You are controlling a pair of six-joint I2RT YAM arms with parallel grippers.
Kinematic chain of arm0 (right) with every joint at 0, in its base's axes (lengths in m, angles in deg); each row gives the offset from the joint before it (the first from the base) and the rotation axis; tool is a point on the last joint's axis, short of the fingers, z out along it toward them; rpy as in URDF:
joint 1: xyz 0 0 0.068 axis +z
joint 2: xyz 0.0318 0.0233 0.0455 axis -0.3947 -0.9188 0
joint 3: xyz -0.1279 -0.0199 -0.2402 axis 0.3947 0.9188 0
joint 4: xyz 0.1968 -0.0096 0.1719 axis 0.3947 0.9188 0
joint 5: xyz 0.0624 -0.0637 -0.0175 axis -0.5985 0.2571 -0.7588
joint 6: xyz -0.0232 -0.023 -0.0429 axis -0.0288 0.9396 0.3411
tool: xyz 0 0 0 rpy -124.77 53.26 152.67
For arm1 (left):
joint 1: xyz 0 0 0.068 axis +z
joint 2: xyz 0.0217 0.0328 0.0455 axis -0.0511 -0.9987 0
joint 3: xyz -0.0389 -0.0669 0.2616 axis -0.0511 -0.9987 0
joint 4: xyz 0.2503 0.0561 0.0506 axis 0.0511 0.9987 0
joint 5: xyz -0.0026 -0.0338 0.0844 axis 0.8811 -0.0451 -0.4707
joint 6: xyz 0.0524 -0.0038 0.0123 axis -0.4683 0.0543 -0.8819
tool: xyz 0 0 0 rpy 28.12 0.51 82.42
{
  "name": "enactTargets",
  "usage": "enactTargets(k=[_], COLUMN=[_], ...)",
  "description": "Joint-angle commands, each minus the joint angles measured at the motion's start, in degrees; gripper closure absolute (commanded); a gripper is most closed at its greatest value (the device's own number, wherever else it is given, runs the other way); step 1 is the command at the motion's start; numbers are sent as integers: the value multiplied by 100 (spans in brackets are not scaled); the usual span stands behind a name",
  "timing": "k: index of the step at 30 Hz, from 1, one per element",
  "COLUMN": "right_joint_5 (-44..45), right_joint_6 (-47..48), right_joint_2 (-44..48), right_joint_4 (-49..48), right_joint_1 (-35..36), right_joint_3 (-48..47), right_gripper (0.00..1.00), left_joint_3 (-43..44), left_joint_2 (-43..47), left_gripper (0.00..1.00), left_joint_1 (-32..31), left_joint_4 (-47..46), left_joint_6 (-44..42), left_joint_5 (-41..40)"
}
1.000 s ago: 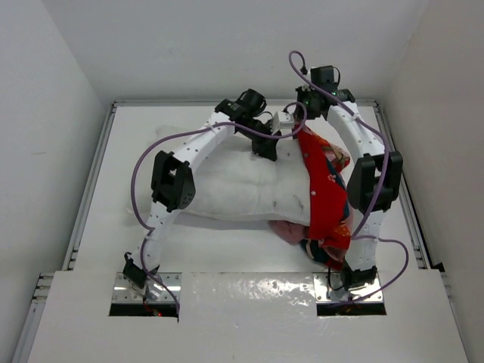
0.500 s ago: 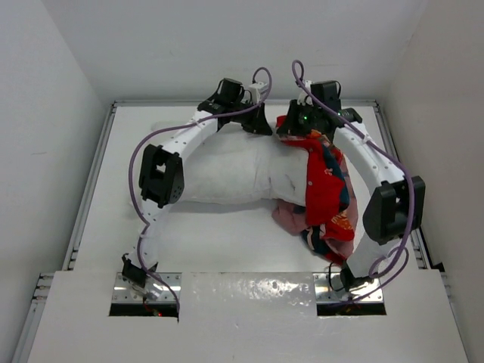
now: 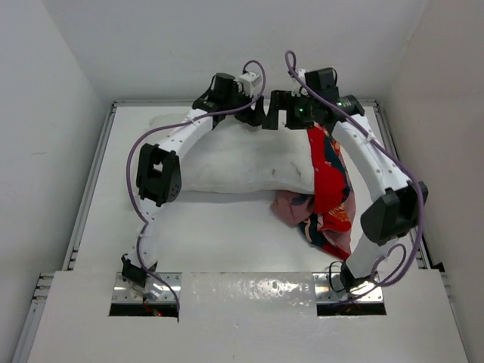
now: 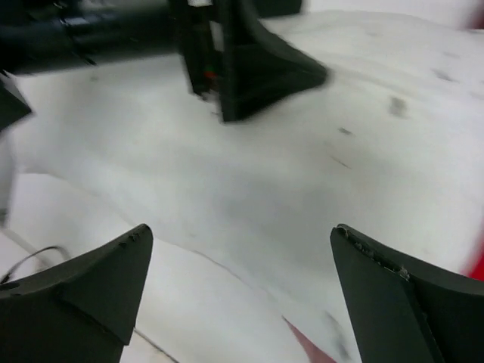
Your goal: Put the pillow into the pillowcase
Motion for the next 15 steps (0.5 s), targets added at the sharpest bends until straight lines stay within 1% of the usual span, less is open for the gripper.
enactTargets(k=[1, 2, 3, 4, 5, 6, 7, 8, 9, 10, 11, 12, 13, 15], right_joint_5=[1195, 1353, 1598, 1627, 1618, 1610, 1618, 1644, 1653, 1680, 1758, 1785, 1829, 1829], right_joint_6=[638, 673, 674, 656, 613, 438, 350, 227, 173, 121, 85, 85, 85, 137], right_joint_2=[792, 933, 1230, 1381, 1548, 1845, 1979, 2111, 2304, 2375, 2437, 2472, 2533, 2604], right_joint_4=[891, 944, 962, 867, 779, 674, 438, 313, 208, 59, 5, -30, -83, -197], right_joint_1=[-59, -59, -59, -86, -112, -138, -217, -244, -288, -349, -376, -385, -393, -428], right_joint_3=[23, 416, 681, 962, 1591, 1894, 2149, 2639, 2870, 3038, 3309, 3433, 3539, 3882], right_gripper=[1, 1, 1, 18, 45, 71, 91, 87, 71, 55, 46, 44, 44, 50], left_joint_3=[198, 224, 407, 548, 672, 890, 962, 1006, 990, 928, 850, 657, 542, 244], left_joint_2=[611, 707, 830, 866, 893, 928, 954, 981, 990, 990, 1007, 1025, 1051, 1077], left_gripper=[29, 30, 37, 44, 52, 59, 60, 60, 55, 51, 46, 38, 36, 23], left_joint_1=[96, 96, 96, 88, 53, -70, -158, -280, -534, -658, -764, -922, -984, -1177], left_joint_4=[43, 183, 620, 937, 1306, 2128, 2554, 2975, 3745, 4049, 4313, 4716, 4824, 4904], left_joint_6=[-1235, -1458, -1678, -2263, -2617, -2986, -3807, -4198, -4550, -5102, -5316, -5484, -5677, -5679], left_joint_5=[171, 277, 565, 768, 1005, 1033, 990, 737, 622, 525, 480, 541, 620, 726])
